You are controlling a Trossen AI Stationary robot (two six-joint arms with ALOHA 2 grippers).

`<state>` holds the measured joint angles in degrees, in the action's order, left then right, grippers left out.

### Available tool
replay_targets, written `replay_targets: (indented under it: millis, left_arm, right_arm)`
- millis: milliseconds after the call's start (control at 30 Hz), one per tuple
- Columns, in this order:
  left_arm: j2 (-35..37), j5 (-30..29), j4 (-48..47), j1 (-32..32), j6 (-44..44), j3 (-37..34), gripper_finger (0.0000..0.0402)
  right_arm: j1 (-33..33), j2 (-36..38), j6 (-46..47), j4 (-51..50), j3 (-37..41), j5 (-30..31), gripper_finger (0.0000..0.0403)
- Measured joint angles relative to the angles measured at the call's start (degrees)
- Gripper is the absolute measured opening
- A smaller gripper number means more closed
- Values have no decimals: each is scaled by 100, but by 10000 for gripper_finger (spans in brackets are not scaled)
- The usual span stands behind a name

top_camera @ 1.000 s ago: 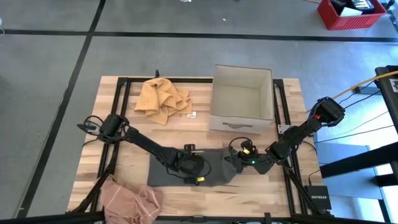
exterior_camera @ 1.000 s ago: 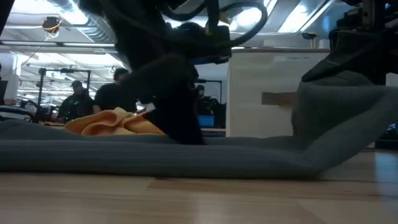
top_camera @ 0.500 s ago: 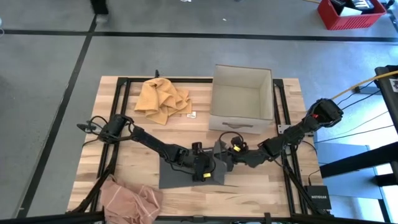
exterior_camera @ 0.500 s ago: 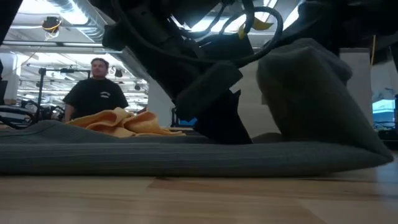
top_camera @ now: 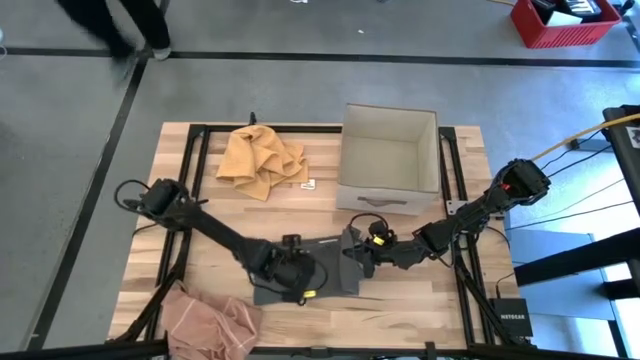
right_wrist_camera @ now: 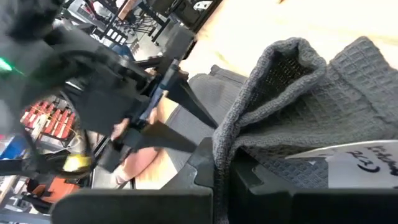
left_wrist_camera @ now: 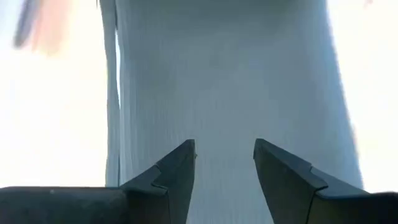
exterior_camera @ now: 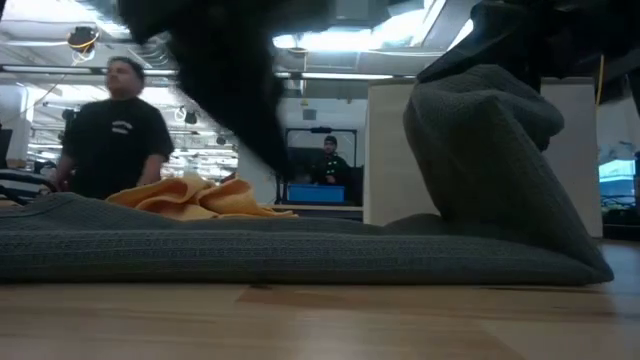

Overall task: Fold towel
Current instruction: Fold the gray towel

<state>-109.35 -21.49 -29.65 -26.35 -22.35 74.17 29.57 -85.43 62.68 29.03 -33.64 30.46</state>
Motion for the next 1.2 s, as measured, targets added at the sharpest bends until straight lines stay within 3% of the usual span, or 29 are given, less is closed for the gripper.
replay_targets:
  millis: [300, 533, 733, 967, 1200]
  left_arm:
    - [-366, -258, 1811, -116, -151, -1089, 159]
    - [-457, -176, 2634, 113, 187, -1159, 159]
    - [-463, -154, 2761, 151, 288, -1163, 159]
    - [120, -156, 1898, -45, 145, -984, 159]
    - [1035, -178, -294, -638, -1337, -930, 159]
  right_arm:
    - [-149, -44, -29, 98, -134, -348, 12]
    - [-397, -565, -325, 95, -721, -780, 12]
    - [-614, -1117, -629, 88, -1363, -1310, 12]
    - [-639, -1246, -770, 30, -1533, -1467, 12]
    - [-639, -1244, -758, -25, -1529, -1502, 12]
